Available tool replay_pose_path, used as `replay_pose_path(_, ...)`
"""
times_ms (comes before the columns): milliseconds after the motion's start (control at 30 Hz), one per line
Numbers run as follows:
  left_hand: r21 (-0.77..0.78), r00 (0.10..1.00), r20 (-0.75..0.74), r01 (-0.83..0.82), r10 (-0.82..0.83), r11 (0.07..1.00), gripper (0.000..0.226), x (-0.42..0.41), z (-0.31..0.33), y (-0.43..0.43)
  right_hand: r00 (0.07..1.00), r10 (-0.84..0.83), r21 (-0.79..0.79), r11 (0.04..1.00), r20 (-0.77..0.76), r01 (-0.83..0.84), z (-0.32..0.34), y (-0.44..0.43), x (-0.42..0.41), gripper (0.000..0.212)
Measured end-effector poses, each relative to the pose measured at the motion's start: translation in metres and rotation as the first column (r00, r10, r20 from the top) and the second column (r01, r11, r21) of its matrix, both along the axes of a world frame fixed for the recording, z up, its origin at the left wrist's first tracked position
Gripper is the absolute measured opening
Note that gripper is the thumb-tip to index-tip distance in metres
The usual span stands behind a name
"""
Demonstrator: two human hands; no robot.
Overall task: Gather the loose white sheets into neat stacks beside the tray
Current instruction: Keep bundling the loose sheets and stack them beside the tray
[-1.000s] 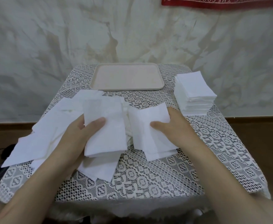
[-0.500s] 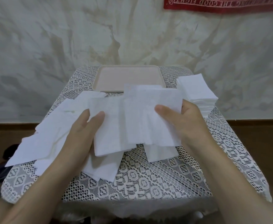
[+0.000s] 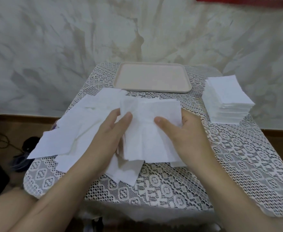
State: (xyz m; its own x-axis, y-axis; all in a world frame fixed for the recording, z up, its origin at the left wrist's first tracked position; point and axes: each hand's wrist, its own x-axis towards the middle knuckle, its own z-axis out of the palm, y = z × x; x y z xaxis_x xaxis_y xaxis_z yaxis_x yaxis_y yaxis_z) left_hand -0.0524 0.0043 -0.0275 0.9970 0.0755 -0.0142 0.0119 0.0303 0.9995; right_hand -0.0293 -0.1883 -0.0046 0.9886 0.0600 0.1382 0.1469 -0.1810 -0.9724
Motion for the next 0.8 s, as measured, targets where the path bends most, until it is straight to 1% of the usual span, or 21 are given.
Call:
replay_pose_path(167, -0.035, 1.0, -0.005, 0.027, -0.027, 0.999, 0.05, 0.001, -0.001, 0.0, 1.0, -0.001, 0.027, 1.0, -0.027, 0.002, -0.004, 0.001, 0.002, 0.002)
replay_pose_path(300, -0.046, 0.999, -0.022, 0.025, -0.026, 0.999, 0.051, -0.001, 0.001, -0.001, 0.996, 0.031, 0.073, 0.997, -0.085, -0.025, -0.007, -0.002, 0.001, 0.003)
replay_pose_path(367, -0.054, 1.0, -0.025, 0.012, -0.013, 0.998, 0.049, -0.001, 0.001, -0.001, 0.997, 0.041, 0.009, 0.999, -0.067, -0.04, -0.007, -0.005, -0.001, 0.009)
replay_pose_path(400, -0.057, 1.0, -0.026, 0.009, -0.011, 0.998, 0.049, -0.001, 0.0, -0.001, 0.999, 0.022, -0.053, 0.998, -0.044, -0.024, -0.008, -0.008, 0.0, 0.01)
replay_pose_path(467, -0.056, 1.0, -0.024, 0.005, -0.007, 0.998, 0.05, -0.001, 0.0, -0.001, 0.999, -0.037, -0.193, 0.98, 0.022, 0.041, -0.007, -0.016, 0.002, 0.009)
replay_pose_path(500, -0.053, 1.0, -0.023, 0.005, -0.007, 0.999, 0.051, -0.001, 0.0, -0.001, 0.997, -0.064, -0.233, 0.97, 0.047, 0.073, -0.005, -0.019, 0.002, 0.013)
replay_pose_path(533, -0.053, 1.0, -0.024, 0.008, -0.009, 0.999, 0.05, -0.001, 0.0, -0.001, 0.996, -0.067, -0.225, 0.971, 0.06, 0.079, -0.003, -0.022, 0.001, 0.018)
replay_pose_path(600, -0.059, 1.0, -0.026, 0.016, -0.017, 0.998, 0.049, -0.001, 0.0, -0.001, 0.999, -0.037, -0.101, 0.994, 0.031, 0.04, 0.002, -0.025, 0.0, 0.021)
replay_pose_path(667, -0.054, 1.0, -0.018, 0.022, -0.023, 0.998, 0.048, -0.002, 0.002, -0.002, 1.0, 0.003, -0.004, 1.0, -0.009, -0.003, 0.006, -0.023, -0.004, 0.012)
replay_pose_path(733, -0.057, 1.0, -0.012, 0.026, -0.026, 0.998, 0.046, -0.003, 0.003, -0.004, 1.0, 0.008, 0.026, 1.0, -0.019, -0.008, 0.007, -0.017, -0.006, 0.008)
replay_pose_path(800, -0.063, 1.0, -0.009, 0.024, -0.024, 0.998, 0.049, -0.004, 0.004, -0.005, 0.999, 0.012, 0.059, 0.998, -0.034, -0.01, 0.005, -0.009, -0.006, 0.006)
